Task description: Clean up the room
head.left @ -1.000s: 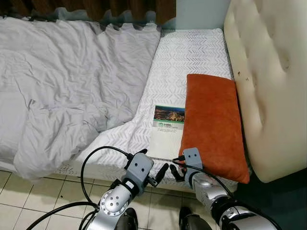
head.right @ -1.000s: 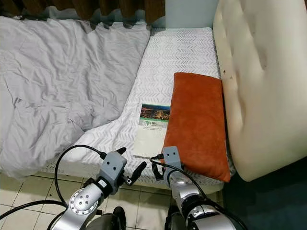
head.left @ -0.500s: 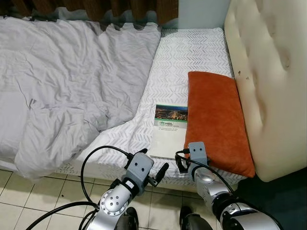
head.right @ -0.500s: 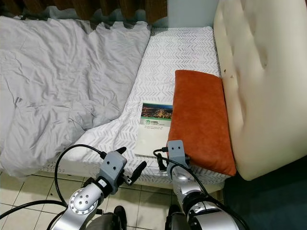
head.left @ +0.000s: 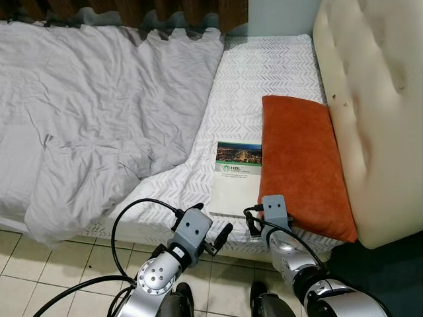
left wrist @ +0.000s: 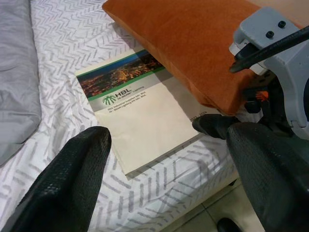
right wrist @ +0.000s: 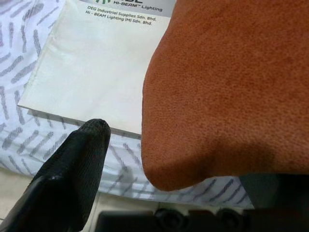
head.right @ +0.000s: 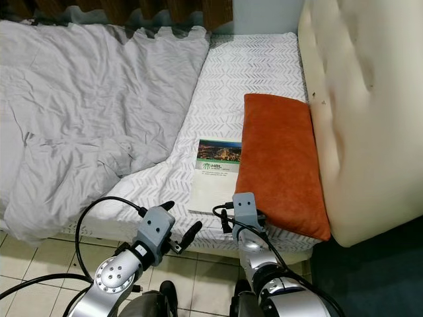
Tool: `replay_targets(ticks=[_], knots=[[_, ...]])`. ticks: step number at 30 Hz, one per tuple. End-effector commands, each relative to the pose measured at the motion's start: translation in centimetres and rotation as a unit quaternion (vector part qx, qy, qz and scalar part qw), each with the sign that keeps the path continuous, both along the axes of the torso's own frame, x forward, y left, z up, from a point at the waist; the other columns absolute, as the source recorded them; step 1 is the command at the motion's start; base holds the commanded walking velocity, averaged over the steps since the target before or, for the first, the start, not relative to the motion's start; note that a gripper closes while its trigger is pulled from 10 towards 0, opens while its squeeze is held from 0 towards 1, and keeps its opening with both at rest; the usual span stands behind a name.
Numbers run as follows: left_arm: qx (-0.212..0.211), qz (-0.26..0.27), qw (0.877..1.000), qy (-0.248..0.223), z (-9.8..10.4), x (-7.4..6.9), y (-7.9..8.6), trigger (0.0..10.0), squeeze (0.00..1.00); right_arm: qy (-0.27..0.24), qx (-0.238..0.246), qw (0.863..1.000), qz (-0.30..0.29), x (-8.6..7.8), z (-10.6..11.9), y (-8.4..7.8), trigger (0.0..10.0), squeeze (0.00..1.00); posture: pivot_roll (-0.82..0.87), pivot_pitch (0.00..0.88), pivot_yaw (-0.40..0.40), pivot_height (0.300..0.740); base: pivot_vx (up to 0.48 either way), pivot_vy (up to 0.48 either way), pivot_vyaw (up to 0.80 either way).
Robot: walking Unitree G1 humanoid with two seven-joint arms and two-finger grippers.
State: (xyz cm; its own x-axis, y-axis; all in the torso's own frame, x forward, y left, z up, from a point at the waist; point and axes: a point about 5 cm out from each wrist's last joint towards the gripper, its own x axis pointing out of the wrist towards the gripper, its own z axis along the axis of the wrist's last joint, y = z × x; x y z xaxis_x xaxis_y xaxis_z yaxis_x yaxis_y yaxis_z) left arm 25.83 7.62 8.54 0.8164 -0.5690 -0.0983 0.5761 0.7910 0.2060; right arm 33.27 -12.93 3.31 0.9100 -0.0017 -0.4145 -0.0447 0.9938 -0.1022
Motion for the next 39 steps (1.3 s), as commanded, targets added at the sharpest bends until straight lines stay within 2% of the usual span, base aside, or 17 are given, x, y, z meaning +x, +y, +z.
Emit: replay_targets(ticks=[1, 2, 5, 9, 13, 18, 19, 21, 22, 24, 28, 31, 34, 35, 36, 38, 39], knots=[[0.009, -0.005, 1.000, 0.009, -0.5, -0.2, -0.1, 10.0, 0.00, -0.033, -0.001, 0.999, -0.014, 1.0, 1.5, -0.8, 10.0, 0.00, 0.03, 0.298, 0.036, 0.740, 0.000, 0.000, 0.00], [0.009, -0.005, 1.000, 0.009, -0.5, -0.2, -0.1, 10.0, 0.00, -0.030, 0.008, 0.999, -0.014, 1.0, 1.4, -0.7, 10.0, 1.00, 0.02, 0.296, 0.036, 0.740, 0.000, 0.000, 0.00], [0.009, -0.007, 1.000, 0.009, -0.6, 0.0, -0.3, 10.0, 0.00, -0.013, 0.059, 0.998, -0.025, 0.5, 0.7, -0.6, 10.0, 1.00, 0.01, 0.280, 0.026, 0.740, 0.000, 0.000, 0.00], [0.008, -0.007, 1.000, 0.009, -0.7, 0.4, -0.6, 10.0, 0.00, -0.002, 0.093, 0.995, -0.043, -0.3, -0.3, -0.9, 10.0, 1.00, 0.00, 0.242, 0.008, 0.740, 0.000, 0.000, 0.00], [0.007, -0.008, 1.000, 0.010, -0.8, 0.6, -0.8, 10.0, 0.00, 0.003, 0.110, 0.993, -0.039, -1.1, -1.1, -0.9, 10.0, 1.00, -0.02, 0.215, -0.001, 0.740, 0.000, 0.000, 0.00], [0.000, -0.010, 1.000, 0.014, -1.0, 1.0, -1.2, 10.0, 0.00, 0.020, 0.124, 0.992, -0.017, -3.3, -2.8, -1.3, 10.0, 1.00, -0.05, 0.171, -0.008, 0.740, 0.000, 0.000, 0.00], [-0.003, -0.011, 1.000, 0.017, -1.1, 1.2, -1.4, 10.0, 0.00, 0.044, 0.134, 0.990, -0.007, -4.6, -3.7, -1.6, 10.0, 1.00, -0.06, 0.160, -0.008, 0.740, 0.000, 0.000, 0.00], [-0.003, -0.012, 1.000, 0.019, -1.2, 1.3, -1.5, 10.0, 0.00, 0.055, 0.138, 0.989, -0.002, -5.1, -4.1, -1.7, 10.0, 1.00, -0.07, 0.154, -0.009, 0.740, 0.000, 0.000, 0.00], [-0.005, -0.015, 0.999, 0.028, -1.5, 1.4, -1.6, 10.0, 0.00, 0.107, 0.144, 0.984, 0.011, -7.1, -5.6, -2.3, 10.0, 1.00, -0.09, 0.129, -0.008, 0.740, 0.000, 0.000, 0.00], [-0.007, -0.014, 0.999, 0.035, -1.8, 1.5, -1.6, 10.0, 0.00, 0.148, 0.151, 0.977, 0.012, -8.7, -6.7, -2.9, 10.0, 1.00, -0.10, 0.120, -0.006, 0.740, 0.000, 0.000, 0.00], [-0.007, -0.013, 0.999, 0.041, -2.0, 1.8, -1.5, 10.0, 0.00, 0.192, 0.163, 0.968, -0.004, -10.8, -7.6, -4.2, 10.0, 1.00, -0.12, 0.093, 0.005, 0.740, 0.000, 0.000, 0.00], [-0.007, -0.013, 0.999, 0.039, -2.1, 2.0, -1.3, 10.0, 0.00, 0.156, 0.159, 0.975, -0.016, -10.8, -6.4, -4.9, 10.0, 1.00, -0.12, 0.084, 0.009, 0.740, 0.000, 0.000, 0.00], [-0.023, 0.005, 1.000, 0.016, -1.1, 2.7, -0.9, 10.0, 0.00, 0.042, 0.111, 0.992, -0.035, -9.1, -2.5, -6.4, 10.0, 1.00, -0.14, 0.062, 0.022, 0.740, 0.000, 0.000, 0.00], [-0.009, 0.023, 1.000, 0.004, -0.8, 2.9, -0.4, 10.0, 0.00, -0.016, 0.093, 0.995, -0.042, -8.6, -0.8, -7.0, 10.0, 1.00, -0.14, 0.052, 0.029, 0.740, 0.000, 0.000, 0.00], [-0.009, 0.023, 1.000, 0.004, -0.8, 2.9, -0.4, 10.0, 0.00, -0.016, 0.093, 0.995, -0.042, -8.6, -0.8, -7.0, 10.0, 1.00, -0.14, 0.052, 0.029, 0.740, 0.000, 0.000, 0.00], [-0.013, 0.067, 0.998, 0.002, -0.5, 2.9, 1.4, 10.0, 0.00, -0.136, 0.079, 0.986, -0.060, -8.7, 2.7, -8.3, 10.0, 1.00, -0.14, 0.045, 0.043, 0.740, 0.000, 0.000, 0.00], [-0.013, 0.067, 0.998, 0.002, -0.5, 2.9, 1.4, 10.0, 0.00, -0.136, 0.079, 0.986, -0.060, -8.7, 2.7, -8.3, 10.0, 1.00, -0.14, 0.045, 0.043, 0.740, 0.000, 0.000, 0.00]])
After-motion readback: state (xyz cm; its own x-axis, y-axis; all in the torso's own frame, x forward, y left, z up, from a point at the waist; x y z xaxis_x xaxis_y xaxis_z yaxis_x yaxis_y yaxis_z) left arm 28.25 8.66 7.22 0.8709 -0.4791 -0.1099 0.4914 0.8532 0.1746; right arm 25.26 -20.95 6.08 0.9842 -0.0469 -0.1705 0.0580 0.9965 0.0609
